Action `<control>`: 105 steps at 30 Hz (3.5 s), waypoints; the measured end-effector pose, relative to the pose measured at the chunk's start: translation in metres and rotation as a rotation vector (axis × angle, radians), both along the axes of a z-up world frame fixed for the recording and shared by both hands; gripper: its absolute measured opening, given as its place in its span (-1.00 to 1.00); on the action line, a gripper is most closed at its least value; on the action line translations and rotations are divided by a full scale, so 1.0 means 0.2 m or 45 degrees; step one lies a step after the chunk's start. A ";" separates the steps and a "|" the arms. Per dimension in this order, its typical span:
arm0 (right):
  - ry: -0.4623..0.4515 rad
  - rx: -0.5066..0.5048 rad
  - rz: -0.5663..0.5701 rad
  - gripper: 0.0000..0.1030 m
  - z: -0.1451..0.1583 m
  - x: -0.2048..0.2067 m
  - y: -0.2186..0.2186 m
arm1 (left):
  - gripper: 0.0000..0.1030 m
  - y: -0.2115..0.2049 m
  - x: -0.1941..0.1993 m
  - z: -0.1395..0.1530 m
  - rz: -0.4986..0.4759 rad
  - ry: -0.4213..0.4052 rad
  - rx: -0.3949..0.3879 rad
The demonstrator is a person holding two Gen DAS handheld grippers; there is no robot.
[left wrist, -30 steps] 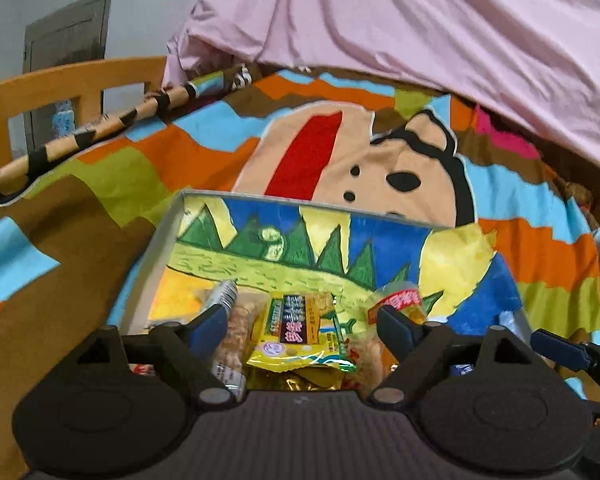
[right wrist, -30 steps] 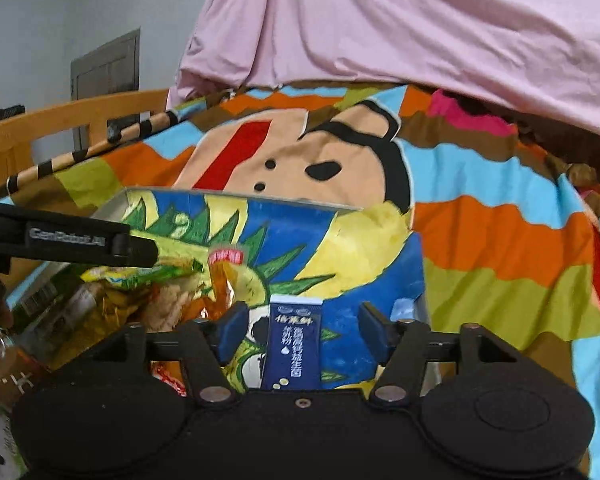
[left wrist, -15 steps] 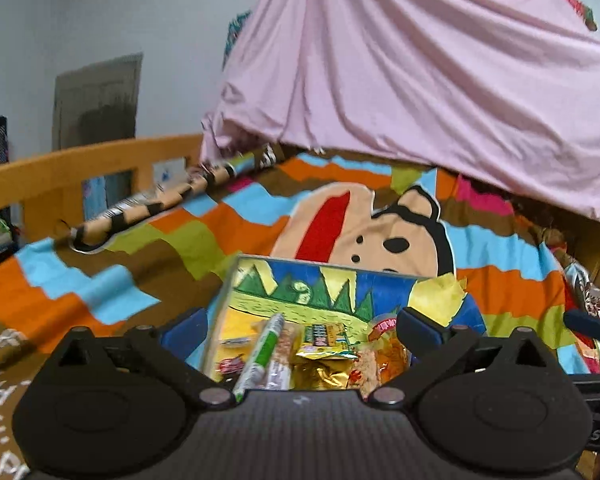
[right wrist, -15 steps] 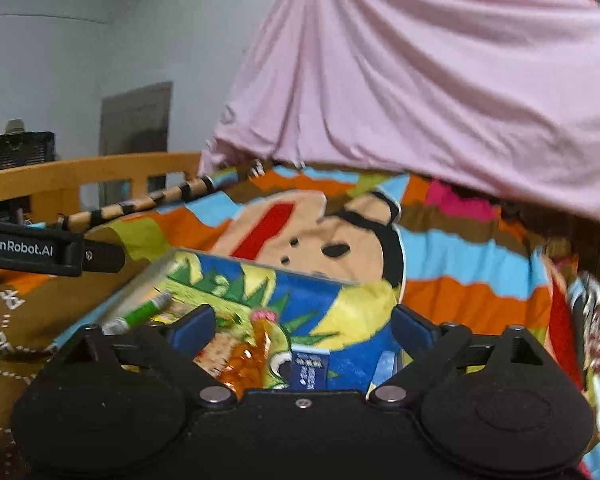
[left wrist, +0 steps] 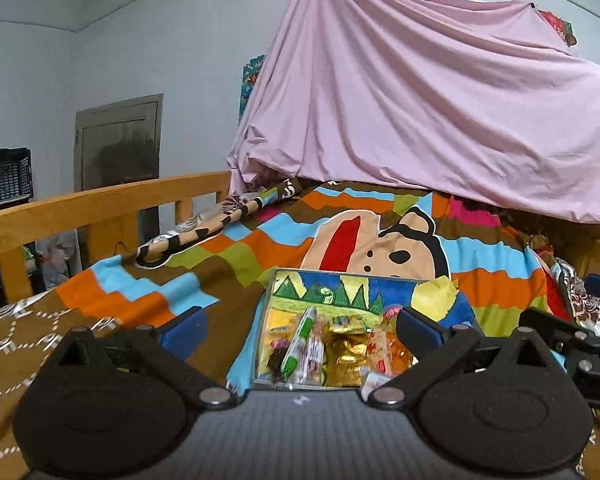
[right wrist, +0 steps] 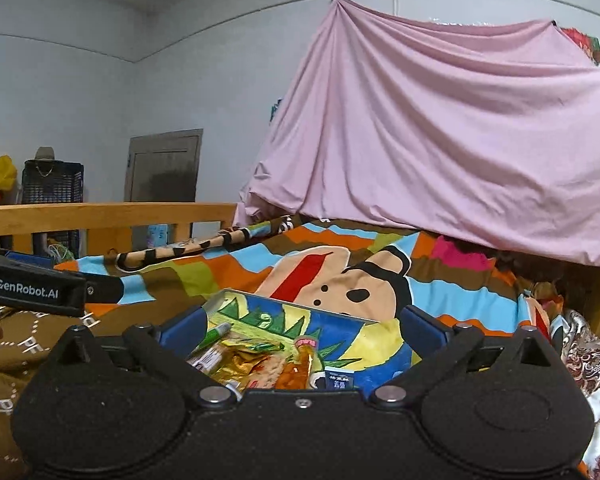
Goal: Organize snacks
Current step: 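Lift both tools out of the tray and back toward the remaining snacks, then move the left tool to the mandarin orange while the right tool approaches the white packet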
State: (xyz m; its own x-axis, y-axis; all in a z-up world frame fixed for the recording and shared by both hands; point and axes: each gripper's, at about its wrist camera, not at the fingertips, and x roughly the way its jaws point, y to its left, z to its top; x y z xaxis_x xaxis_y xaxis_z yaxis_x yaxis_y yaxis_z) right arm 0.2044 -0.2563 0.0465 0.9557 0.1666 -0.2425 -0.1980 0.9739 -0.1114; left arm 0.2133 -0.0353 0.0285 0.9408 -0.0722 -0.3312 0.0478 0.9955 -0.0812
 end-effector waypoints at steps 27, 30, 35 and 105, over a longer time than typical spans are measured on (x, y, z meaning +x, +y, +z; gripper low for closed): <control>0.334 -0.108 0.025 0.99 -0.12 -0.37 0.14 | 0.99 0.19 -0.48 -0.22 0.049 0.206 0.079; 0.374 -0.118 0.030 0.99 -0.14 -0.36 0.14 | 0.99 0.19 -0.47 -0.23 0.043 0.242 0.081; 0.397 -0.144 0.039 0.99 -0.17 -0.35 0.16 | 0.99 0.20 -0.44 -0.27 0.054 0.321 0.069; 0.617 -0.183 0.149 0.99 -0.55 0.25 0.32 | 0.99 0.21 0.22 -0.48 -0.033 0.403 0.013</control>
State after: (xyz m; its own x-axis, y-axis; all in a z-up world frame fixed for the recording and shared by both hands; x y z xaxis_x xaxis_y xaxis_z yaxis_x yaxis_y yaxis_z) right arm 0.2553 -0.1922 -0.0630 0.7051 0.1979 -0.6810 -0.3664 0.9239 -0.1108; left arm 0.2572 0.0068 -0.0674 0.7887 -0.0901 -0.6082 0.0475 0.9952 -0.0859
